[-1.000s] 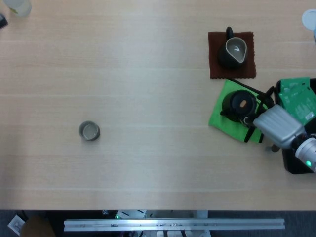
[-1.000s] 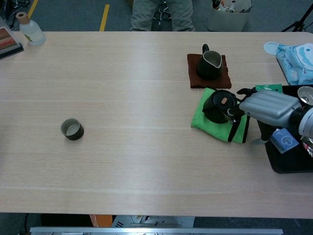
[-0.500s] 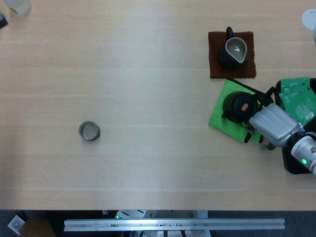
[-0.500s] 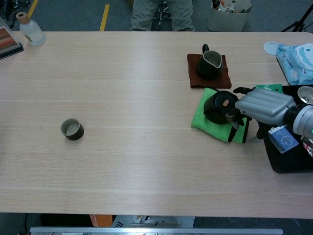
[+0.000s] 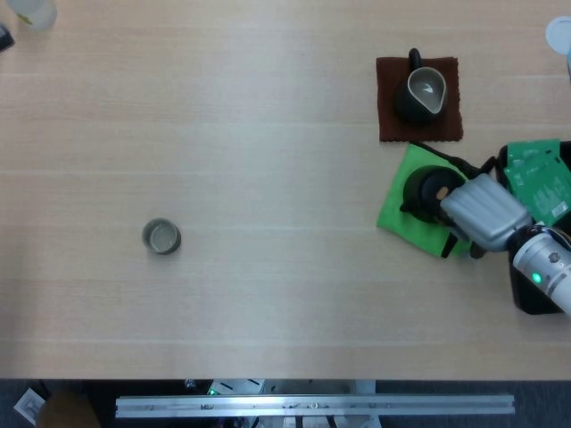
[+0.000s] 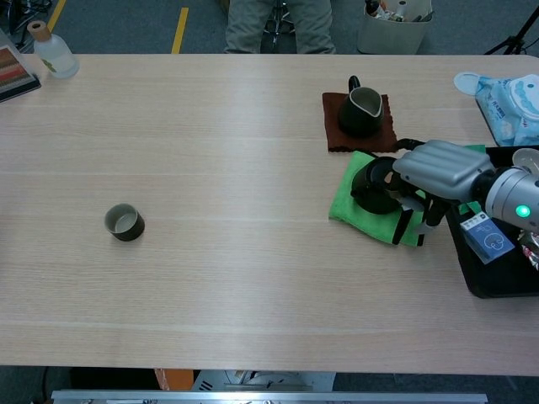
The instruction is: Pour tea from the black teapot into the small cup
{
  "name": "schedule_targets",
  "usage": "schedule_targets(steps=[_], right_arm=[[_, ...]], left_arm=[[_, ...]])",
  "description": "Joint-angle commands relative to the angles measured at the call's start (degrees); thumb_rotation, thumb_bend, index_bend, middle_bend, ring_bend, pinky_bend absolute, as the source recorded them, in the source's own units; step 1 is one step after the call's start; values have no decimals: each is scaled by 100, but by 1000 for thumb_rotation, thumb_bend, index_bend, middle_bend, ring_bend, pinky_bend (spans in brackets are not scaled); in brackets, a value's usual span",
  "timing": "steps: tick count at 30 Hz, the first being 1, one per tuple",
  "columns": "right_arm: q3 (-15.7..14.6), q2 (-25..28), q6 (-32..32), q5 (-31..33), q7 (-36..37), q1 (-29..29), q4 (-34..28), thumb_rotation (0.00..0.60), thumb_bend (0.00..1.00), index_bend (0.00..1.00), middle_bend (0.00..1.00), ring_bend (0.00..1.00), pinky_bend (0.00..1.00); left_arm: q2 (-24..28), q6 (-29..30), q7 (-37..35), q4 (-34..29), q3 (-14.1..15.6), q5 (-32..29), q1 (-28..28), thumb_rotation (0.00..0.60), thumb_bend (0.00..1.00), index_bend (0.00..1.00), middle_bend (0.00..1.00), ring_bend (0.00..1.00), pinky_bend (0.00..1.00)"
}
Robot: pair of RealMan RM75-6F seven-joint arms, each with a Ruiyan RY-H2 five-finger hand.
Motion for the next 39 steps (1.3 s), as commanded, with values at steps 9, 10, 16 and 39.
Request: schedule_targets(steps=[9,10,16,39], right_arm=[[194,-37,151,50,478,-13,159,600,0,913,883,844,12],[199,-39,160,34,522,-18,178,600,0,915,885,845,14],[287,-33,213,-57,891,-35,248,600,0,921,891,847,15],[591,323,362,-430,1792,24,70,246,0,959,892,844,8]], left_arm=[[11,-22,43,-73,-5,29,-25,600,228,121,113,98,72],[14,-26,48,-85,-5,32,-28,600,228,121,113,98,72],[42,-24,100,-179,-13,49,-43,600,227,121,114,98,72],[56,-48,123,-270,-28,74,-86,600,228,121,114,100,72]])
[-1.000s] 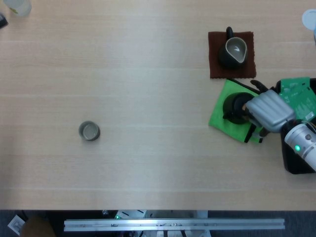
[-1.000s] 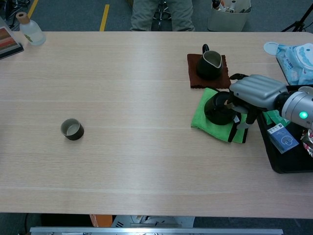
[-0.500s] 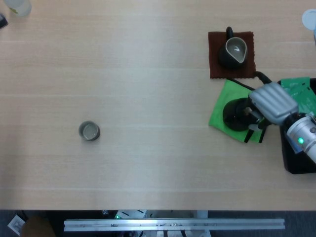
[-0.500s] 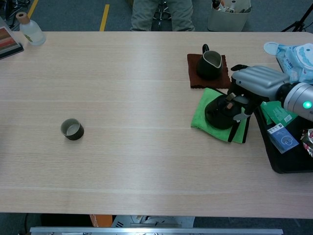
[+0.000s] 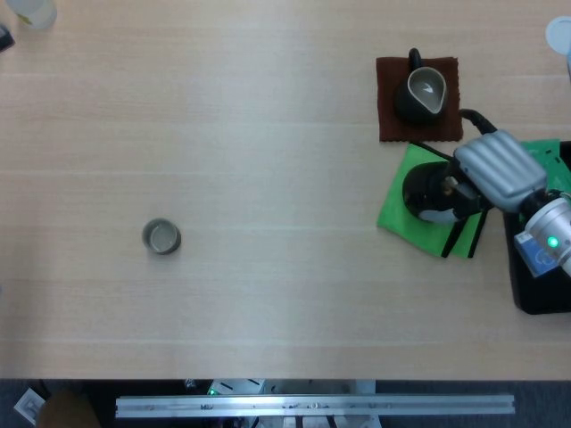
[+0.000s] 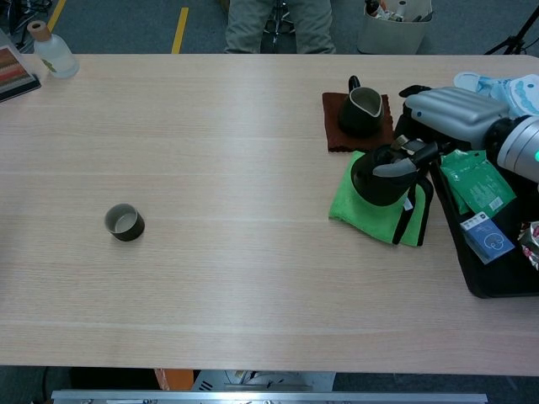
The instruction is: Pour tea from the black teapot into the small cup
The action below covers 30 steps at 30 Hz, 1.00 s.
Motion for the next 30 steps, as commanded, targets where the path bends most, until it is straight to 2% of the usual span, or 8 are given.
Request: schedule_targets(steps=[1,4,8,12,20,30], right_arm=[[41,21,75,-25,2,-1,-52,246,0,968,892,844,8],[83,32,179,-71,-33,-3,-84,245,24,987,893,847,8],[116,62,260,-114,-88,2,-122,250,153,996,895,849,8],[159,110,338,-132,-143,6,-199,263,196,996,895,849,8],[265,224,468,-94,-292,28,-302,393,275,996,895,850,8],[303,280,673,-149,-339,-28,-341,476,310,995,896,852,7]], left_arm=[[-4,4,19,0,2,6,1,600,228,121,114,100,72],[1,13,27,-12,7,16,4,600,227,121,115,101,72],[1,48,15,-3,5,30,16,600,227,121,115,101,72],[-4,80,14,13,-5,57,17,600,227,121,115,101,72],[30,29,104,40,-55,114,-80,600,228,121,115,101,72],[37,-28,175,53,-129,232,-232,600,228,121,116,101,72]])
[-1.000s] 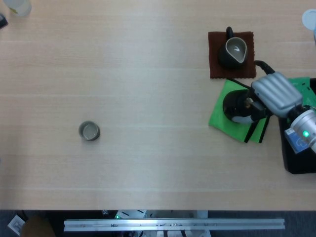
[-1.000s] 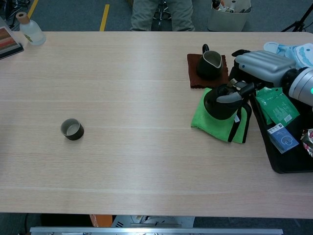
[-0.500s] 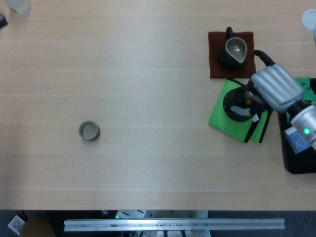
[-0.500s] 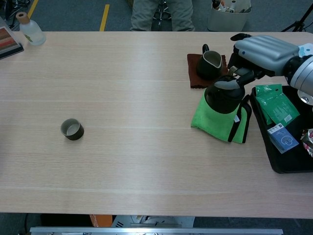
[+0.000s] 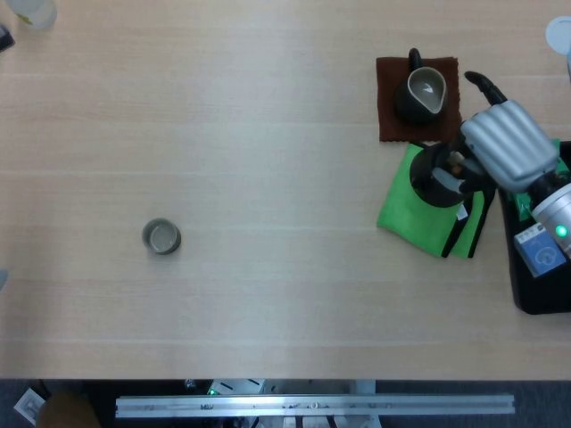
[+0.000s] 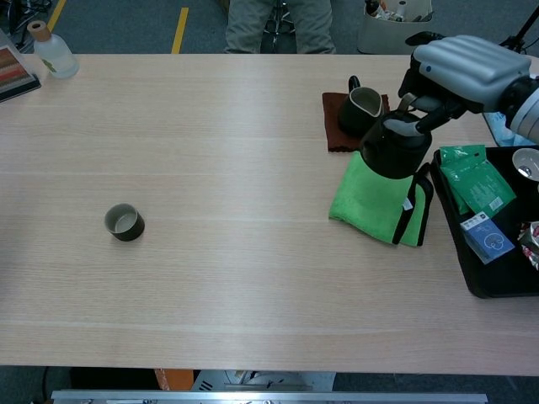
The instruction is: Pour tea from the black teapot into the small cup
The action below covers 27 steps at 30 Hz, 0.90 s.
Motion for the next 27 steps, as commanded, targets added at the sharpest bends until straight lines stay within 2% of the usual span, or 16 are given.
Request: schedule_targets(steps=[1,5,18,27], right_arm=[[28,-21,127,-34,-21,-37,16,490,314,995,898,856,8],[54,-55,247,-87,52,-79,20,527,315,996,907,867,8],[45,-45,332,-165,65,-125,67,546,310,1000,911,870,8],[31,85,401,-205,121,-199,-4,546,299,1000,911,870,8]], left_arm=[[-1,-8,12,4,-6,32,-25,600,228,121,115,101,72],[-1,-20,37,-5,-7,43,-47,600,228,121,115,101,72],[-51,-22,61,109,-49,2,-97,600,228,121,120,101,72],[-13,-689,-135,140,-44,169,-560,600,228,121,126,102,72]])
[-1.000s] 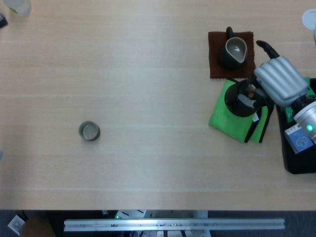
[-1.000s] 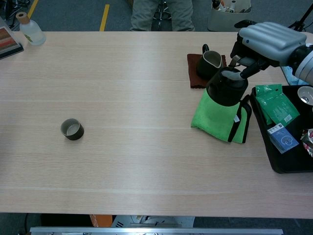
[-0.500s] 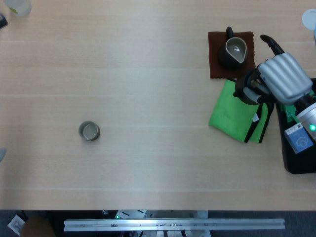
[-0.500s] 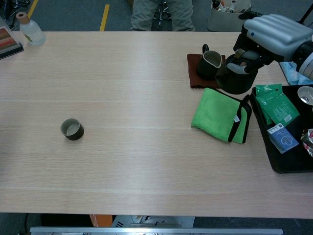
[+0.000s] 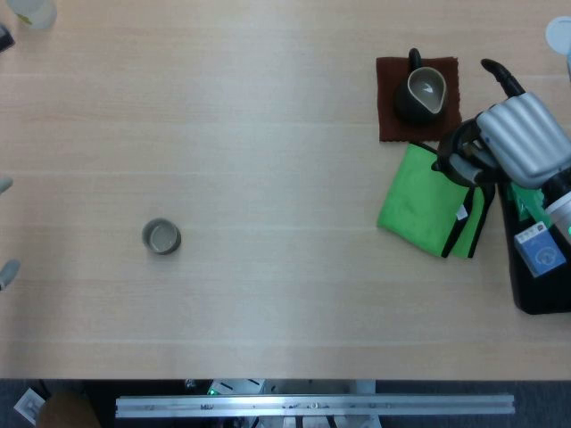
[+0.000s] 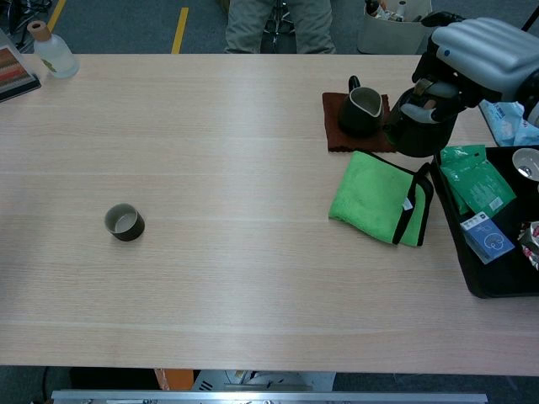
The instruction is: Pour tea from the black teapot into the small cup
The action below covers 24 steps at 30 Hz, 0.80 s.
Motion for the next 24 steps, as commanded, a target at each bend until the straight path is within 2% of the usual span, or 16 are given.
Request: schedule_targets(steps=[1,7,13,18,24], right_arm=[[-8,20,7,-1,5,-17,-7,546,298,1000,911,870,8],[-11,27,3,16,0,-33,2,547,296,1000,911,870,8],[-15,31,-1,0,0,-41,-18,546,294,1000,910,870,7],[-15,30,-9,-2,-12,-43,-36,548,294,1000,910,870,8],[-15,32,-15,-6,-17,-46,-48,546,294,1000,910,870,8]], left_arm=[[20,-360,-109,-27,25,123,-254,600,228,121,126,102,72],[-134,-1114,-169,-17,46,170,-728,600,228,121,125,103,72],[-472,-1881,108,108,34,-102,-1161,600,228,122,150,139,73],[-854,-2172,606,400,-28,-440,-1358,600,226,146,142,149,73],[-1286,-2387,871,717,-88,-925,-1479,600,226,170,136,148,73]])
